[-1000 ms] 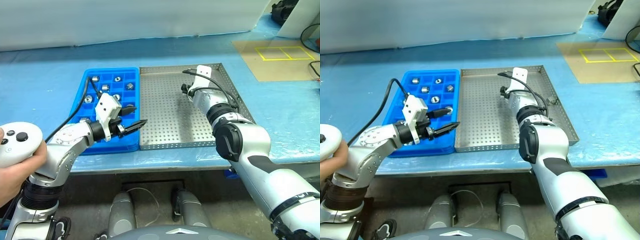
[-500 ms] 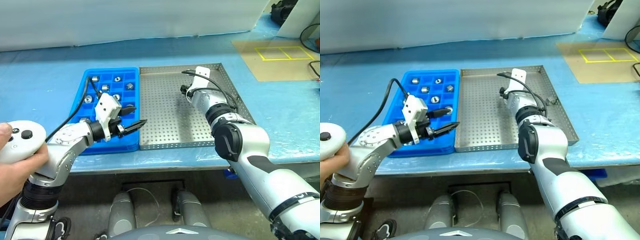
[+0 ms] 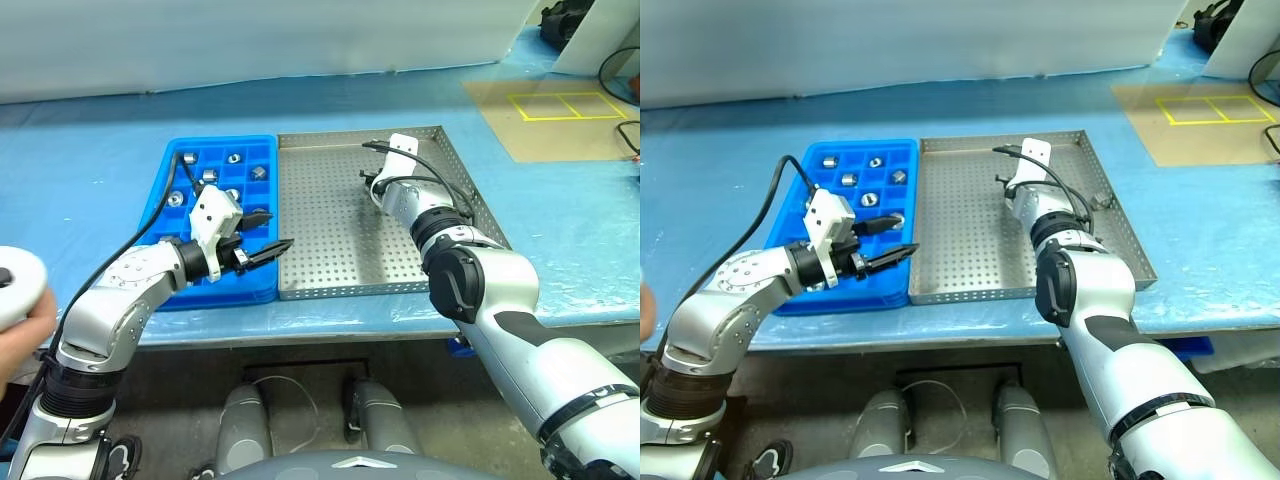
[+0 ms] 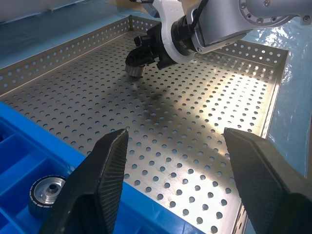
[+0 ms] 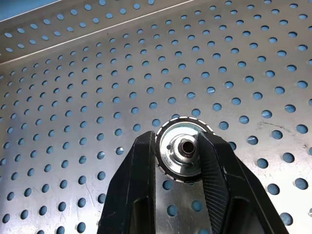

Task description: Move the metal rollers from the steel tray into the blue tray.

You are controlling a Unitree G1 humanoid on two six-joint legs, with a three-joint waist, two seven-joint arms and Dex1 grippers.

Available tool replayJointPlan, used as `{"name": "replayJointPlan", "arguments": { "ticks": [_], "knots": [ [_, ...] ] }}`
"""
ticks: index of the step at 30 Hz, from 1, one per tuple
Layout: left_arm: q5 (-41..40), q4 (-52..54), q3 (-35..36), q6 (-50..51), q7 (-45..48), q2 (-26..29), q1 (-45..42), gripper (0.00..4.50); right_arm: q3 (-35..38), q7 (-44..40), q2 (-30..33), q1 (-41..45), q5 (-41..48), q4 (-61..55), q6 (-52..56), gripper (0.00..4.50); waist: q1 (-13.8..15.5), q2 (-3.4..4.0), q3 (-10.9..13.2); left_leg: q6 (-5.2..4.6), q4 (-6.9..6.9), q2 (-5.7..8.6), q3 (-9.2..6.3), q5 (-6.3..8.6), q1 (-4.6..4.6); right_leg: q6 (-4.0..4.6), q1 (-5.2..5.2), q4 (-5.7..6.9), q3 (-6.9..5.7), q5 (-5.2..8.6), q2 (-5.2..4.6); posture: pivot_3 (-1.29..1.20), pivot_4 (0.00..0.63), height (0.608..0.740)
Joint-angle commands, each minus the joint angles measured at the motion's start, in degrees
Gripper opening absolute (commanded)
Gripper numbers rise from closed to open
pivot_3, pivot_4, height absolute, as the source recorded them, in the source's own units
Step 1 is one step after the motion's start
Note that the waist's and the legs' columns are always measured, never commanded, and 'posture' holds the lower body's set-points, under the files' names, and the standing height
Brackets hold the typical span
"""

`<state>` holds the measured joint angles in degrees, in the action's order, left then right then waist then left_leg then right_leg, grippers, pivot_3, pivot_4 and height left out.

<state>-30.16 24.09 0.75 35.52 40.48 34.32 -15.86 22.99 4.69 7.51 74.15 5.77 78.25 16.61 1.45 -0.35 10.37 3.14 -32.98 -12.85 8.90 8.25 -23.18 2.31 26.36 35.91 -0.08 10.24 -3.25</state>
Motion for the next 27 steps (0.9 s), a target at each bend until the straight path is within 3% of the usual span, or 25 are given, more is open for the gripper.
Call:
{"name": "replayJointPlan", "arguments": {
  "ticks": [1,10,13,18,27],
  "knots": [
    [-0.1,1.4,0.8,-0.4,0.2,0.6,-0.9,3.31,0.3,-1.6,-0.4,3.9,1.3,-1.5,0.8,0.85,-0.2,0.0,0.0,0.0,0.0,0.0,0.0,0.0,0.0,0.0,0.01,0.01,0.0,0.0,0.0,-0.1,0.15,0.74],
    [-3.9,2.6,4.1,1.8,2.9,3.8,-2.1,3.31,-3.9,-15.8,-0.8,8.4,1.7,-5.3,6.6,0.85,-0.3,0.03,0.0,-0.02,0.0,-0.02,-0.02,0.01,-0.02,0.0,0.03,0.02,-0.02,0.0,0.01,-0.1,0.15,0.74],
    [-6.5,6.4,7.1,3.6,6.5,9.1,0.4,3.31,-8.9,-27.7,-0.9,7.6,0.8,-9.4,11.3,0.85,-0.4,0.03,0.0,-0.02,0.0,-0.02,-0.02,0.01,-0.03,0.0,0.02,0.01,-0.03,0.0,0.01,-0.09,0.15,0.74],
    [-16.2,11.6,18.5,8.7,8.7,15.4,5.6,3.31,-21.6,-51.0,0.8,-0.8,1.5,-28.6,20.4,0.85,0.1,0.05,0.0,-0.05,0.04,-0.11,-0.07,0.03,-0.09,0.05,0.0,-0.12,-0.16,0.02,0.06,-0.05,0.15,0.74],
    [-22.7,12.0,33.7,11.4,10.2,20.3,13.3,3.31,-33.7,-74.6,11.4,-18.3,10.3,-65.4,28.7,0.85,3.0,0.04,0.0,-0.04,0.02,-0.11,-0.14,0.03,0.08,0.0,-0.25,-0.15,-0.24,0.04,0.01,0.03,0.15,0.74]
  ]
}}
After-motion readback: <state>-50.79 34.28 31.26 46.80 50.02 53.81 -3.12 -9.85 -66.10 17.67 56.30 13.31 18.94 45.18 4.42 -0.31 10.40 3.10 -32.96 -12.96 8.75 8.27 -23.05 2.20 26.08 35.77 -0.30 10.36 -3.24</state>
